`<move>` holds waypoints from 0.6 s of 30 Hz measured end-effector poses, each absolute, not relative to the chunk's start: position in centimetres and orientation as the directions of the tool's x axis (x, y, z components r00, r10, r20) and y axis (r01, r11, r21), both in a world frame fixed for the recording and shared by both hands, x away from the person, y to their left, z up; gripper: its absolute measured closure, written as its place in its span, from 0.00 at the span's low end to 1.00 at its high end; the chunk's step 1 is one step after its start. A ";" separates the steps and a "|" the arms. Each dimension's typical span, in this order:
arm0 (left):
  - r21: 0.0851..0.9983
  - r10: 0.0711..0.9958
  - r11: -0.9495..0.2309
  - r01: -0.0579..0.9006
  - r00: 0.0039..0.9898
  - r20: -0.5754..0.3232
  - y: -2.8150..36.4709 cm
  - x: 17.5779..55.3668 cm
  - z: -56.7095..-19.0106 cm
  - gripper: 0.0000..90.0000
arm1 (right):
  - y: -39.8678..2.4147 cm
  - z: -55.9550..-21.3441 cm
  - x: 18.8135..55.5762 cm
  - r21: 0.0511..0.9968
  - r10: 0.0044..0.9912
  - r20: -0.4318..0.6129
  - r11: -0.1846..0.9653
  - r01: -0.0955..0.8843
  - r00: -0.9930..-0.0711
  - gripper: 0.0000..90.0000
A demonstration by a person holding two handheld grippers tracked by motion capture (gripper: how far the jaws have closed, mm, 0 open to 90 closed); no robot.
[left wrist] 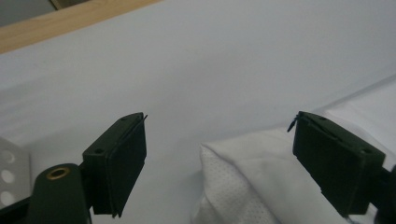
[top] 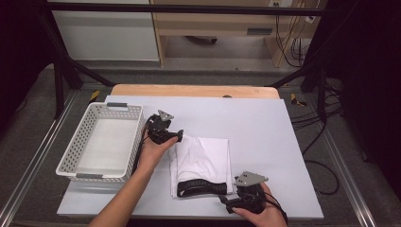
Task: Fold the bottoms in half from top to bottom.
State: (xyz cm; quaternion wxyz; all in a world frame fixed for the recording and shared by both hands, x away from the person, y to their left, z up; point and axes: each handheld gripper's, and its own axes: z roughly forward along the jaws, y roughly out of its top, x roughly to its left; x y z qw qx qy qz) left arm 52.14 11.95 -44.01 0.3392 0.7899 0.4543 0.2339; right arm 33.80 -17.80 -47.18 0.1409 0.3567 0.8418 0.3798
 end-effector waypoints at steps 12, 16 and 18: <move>0.695 0.867 -0.401 0.597 0.492 0.079 12.0 52.0 -46.5 0.20 | -17.9 -47.1 33.7 0.745 0.708 0.030 0.455 0.488 -0.706 0.15; 0.672 0.864 -0.425 0.607 0.494 0.100 12.2 52.1 -47.1 0.19 | -17.9 -47.1 33.7 0.745 0.708 0.028 0.456 0.487 -0.706 0.15; 0.679 0.864 -0.418 0.603 0.495 0.092 12.2 52.1 -47.3 0.20 | -17.9 -47.1 33.8 0.746 0.708 0.028 0.455 0.486 -0.706 0.15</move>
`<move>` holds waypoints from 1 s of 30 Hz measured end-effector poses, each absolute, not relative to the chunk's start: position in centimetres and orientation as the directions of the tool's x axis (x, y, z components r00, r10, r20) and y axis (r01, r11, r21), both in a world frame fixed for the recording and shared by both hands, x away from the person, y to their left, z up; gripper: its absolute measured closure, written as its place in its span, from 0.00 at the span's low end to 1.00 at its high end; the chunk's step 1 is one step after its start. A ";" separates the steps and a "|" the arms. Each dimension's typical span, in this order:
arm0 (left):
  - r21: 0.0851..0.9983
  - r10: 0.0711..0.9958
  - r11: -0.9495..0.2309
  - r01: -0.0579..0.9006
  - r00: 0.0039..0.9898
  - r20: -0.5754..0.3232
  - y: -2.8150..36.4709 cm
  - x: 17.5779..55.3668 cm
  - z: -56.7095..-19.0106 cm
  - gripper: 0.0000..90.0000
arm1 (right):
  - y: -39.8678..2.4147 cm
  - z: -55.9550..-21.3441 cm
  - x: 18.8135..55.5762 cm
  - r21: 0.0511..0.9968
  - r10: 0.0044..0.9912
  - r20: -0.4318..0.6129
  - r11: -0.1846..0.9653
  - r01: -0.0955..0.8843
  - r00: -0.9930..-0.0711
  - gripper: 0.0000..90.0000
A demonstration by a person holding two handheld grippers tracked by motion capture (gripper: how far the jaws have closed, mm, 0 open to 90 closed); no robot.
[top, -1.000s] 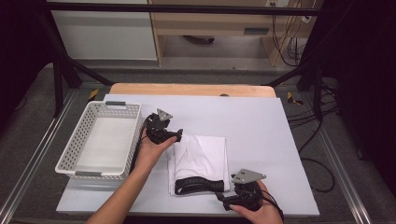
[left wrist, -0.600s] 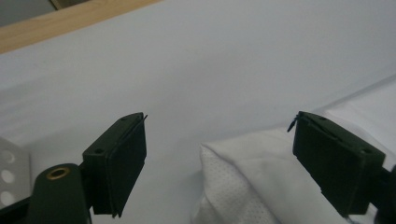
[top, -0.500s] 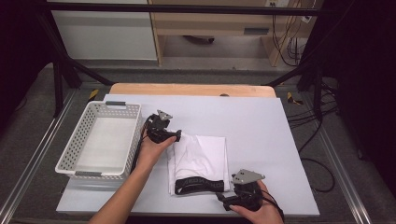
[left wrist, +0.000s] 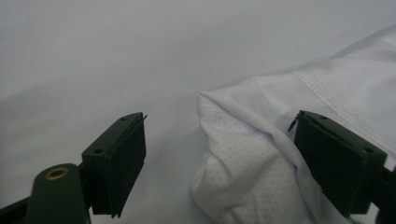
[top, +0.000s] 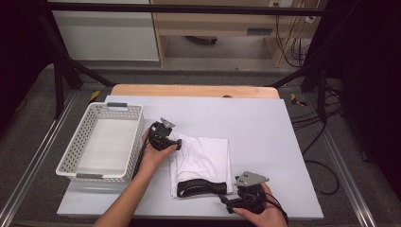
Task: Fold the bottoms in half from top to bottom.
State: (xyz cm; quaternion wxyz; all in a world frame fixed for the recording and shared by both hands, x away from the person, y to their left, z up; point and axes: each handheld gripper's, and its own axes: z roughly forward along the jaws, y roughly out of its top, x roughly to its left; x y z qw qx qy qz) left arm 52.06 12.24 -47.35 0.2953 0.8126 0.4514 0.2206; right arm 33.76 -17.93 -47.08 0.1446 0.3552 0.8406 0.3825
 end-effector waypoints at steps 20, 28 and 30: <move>0.756 0.834 -0.321 0.570 0.549 -0.059 12.6 50.4 -48.2 0.71 | -19.3 -46.7 34.2 0.765 0.742 0.042 0.407 0.499 -0.669 0.15; 0.762 0.827 -0.336 0.553 0.560 -0.042 12.0 50.2 -48.3 0.87 | -20.0 -47.1 34.3 0.746 0.735 0.034 0.432 0.507 -0.677 0.19; 0.764 0.824 -0.338 0.550 0.565 -0.041 12.0 50.2 -48.3 0.88 | -20.0 -47.2 34.3 0.738 0.727 0.027 0.449 0.504 -0.686 0.24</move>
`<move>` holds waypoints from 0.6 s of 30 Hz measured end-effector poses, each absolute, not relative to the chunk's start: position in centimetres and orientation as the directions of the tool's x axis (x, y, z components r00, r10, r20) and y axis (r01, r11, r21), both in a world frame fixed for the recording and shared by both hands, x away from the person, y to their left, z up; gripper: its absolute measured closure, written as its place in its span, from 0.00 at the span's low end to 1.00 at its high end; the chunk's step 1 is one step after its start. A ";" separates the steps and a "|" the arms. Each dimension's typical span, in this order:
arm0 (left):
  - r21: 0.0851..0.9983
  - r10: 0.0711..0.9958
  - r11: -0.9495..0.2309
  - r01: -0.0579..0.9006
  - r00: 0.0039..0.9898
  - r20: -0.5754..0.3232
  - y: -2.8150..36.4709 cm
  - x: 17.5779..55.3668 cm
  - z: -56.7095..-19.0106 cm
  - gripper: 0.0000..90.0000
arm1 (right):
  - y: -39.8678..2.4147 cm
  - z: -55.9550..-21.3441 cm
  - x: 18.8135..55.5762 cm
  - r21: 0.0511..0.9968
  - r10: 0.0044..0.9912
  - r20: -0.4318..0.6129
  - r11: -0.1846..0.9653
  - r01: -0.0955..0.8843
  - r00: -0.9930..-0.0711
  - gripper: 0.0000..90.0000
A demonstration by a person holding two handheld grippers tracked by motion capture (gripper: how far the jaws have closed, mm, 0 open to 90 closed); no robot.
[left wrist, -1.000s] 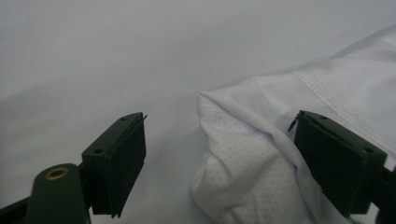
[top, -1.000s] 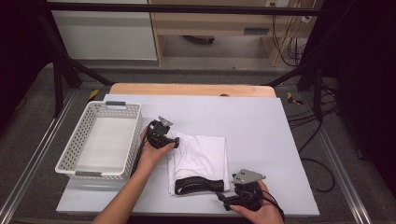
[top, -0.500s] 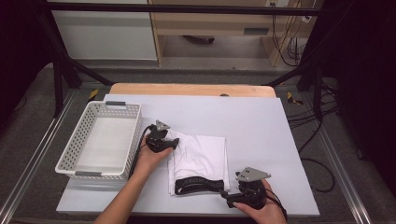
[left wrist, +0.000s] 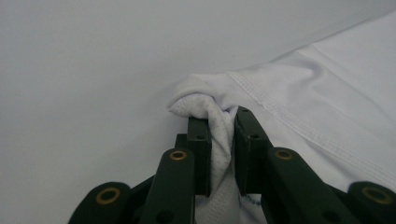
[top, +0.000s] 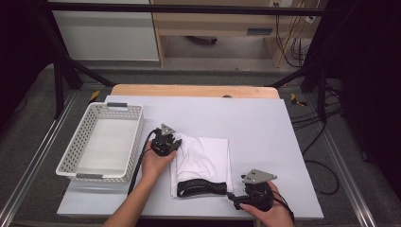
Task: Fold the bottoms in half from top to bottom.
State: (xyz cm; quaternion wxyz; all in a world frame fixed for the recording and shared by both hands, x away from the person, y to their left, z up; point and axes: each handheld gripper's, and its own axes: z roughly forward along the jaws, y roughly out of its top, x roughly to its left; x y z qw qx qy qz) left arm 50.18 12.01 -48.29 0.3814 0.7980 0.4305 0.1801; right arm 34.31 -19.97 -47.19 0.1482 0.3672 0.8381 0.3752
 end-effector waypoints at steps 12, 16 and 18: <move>0.775 0.824 -0.332 0.538 0.566 -0.040 12.1 50.1 -48.5 0.88 | -19.5 -48.0 34.5 0.703 0.697 0.008 0.506 0.499 -0.717 0.55; 0.771 0.824 -0.335 0.542 0.566 -0.039 12.0 50.1 -48.4 0.88 | -19.0 -48.0 34.6 0.709 0.706 0.015 0.492 0.506 -0.708 0.65; 0.770 0.824 -0.334 0.543 0.565 -0.041 12.0 50.1 -48.4 0.88 | -18.8 -48.1 34.5 0.715 0.710 0.013 0.485 0.503 -0.704 0.68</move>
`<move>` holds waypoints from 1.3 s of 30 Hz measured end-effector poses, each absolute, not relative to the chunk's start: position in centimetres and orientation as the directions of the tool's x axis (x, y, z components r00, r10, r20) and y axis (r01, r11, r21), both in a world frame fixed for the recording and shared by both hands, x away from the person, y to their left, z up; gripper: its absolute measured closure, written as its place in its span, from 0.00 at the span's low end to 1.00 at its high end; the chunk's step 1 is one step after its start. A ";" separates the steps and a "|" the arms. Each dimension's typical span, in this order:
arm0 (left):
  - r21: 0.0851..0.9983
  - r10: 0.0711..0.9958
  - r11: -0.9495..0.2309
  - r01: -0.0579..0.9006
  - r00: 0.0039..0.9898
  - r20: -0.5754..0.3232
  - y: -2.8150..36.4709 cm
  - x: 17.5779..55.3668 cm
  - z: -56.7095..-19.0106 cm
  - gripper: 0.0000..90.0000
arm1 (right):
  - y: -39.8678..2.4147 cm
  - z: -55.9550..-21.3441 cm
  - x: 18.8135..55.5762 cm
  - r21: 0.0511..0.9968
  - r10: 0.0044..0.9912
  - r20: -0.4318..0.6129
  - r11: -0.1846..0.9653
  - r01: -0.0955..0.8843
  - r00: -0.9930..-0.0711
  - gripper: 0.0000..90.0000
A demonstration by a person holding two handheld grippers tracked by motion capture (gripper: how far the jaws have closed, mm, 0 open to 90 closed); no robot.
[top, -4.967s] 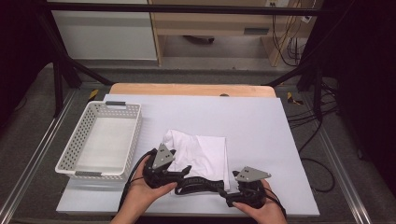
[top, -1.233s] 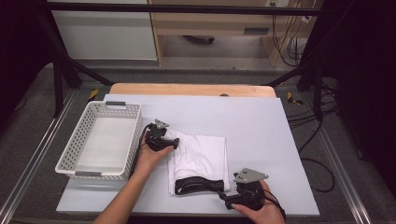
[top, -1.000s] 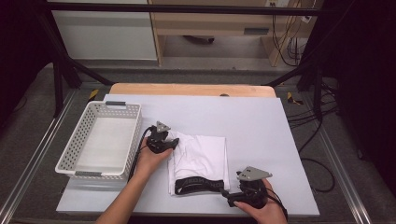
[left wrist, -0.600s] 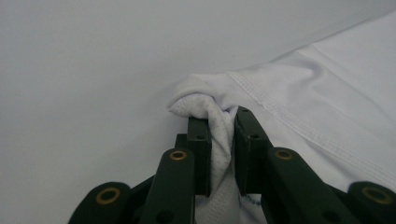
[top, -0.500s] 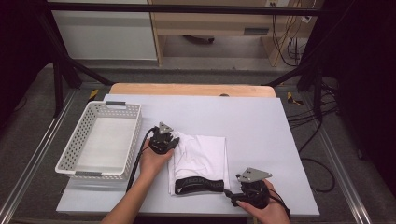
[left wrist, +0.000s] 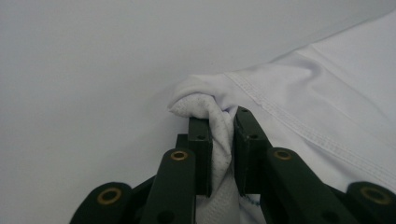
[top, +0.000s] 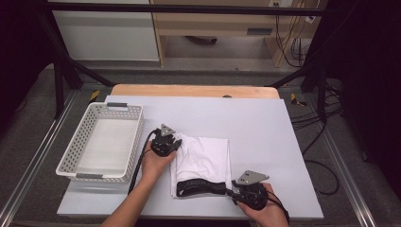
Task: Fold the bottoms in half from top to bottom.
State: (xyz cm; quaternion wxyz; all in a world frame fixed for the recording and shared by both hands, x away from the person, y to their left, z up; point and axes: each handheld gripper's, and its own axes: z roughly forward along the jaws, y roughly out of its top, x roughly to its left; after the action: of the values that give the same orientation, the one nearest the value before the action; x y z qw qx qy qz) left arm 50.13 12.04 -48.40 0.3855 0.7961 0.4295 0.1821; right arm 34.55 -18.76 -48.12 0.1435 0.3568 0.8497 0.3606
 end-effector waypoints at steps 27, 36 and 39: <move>0.798 0.812 -0.354 0.487 0.583 0.005 10.6 49.0 -46.6 0.90 | -18.3 -47.6 34.7 0.725 0.707 0.032 0.470 0.504 -0.706 0.97; 0.816 0.787 -0.342 0.467 0.616 -0.022 9.8 48.4 -45.6 0.90 | -18.4 -47.3 34.6 0.737 0.703 0.040 0.459 0.496 -0.710 0.97; 0.825 0.778 -0.340 0.451 0.628 -0.022 9.6 48.1 -45.3 0.90 | -18.4 -47.2 34.5 0.743 0.700 0.037 0.458 0.487 -0.714 0.97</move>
State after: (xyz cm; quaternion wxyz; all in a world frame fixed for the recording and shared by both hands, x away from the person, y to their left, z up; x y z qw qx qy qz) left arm 48.13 9.55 -45.26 0.4251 0.7957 0.3862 0.1924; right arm 34.49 -18.41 -47.16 0.1385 0.3522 0.8426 0.3832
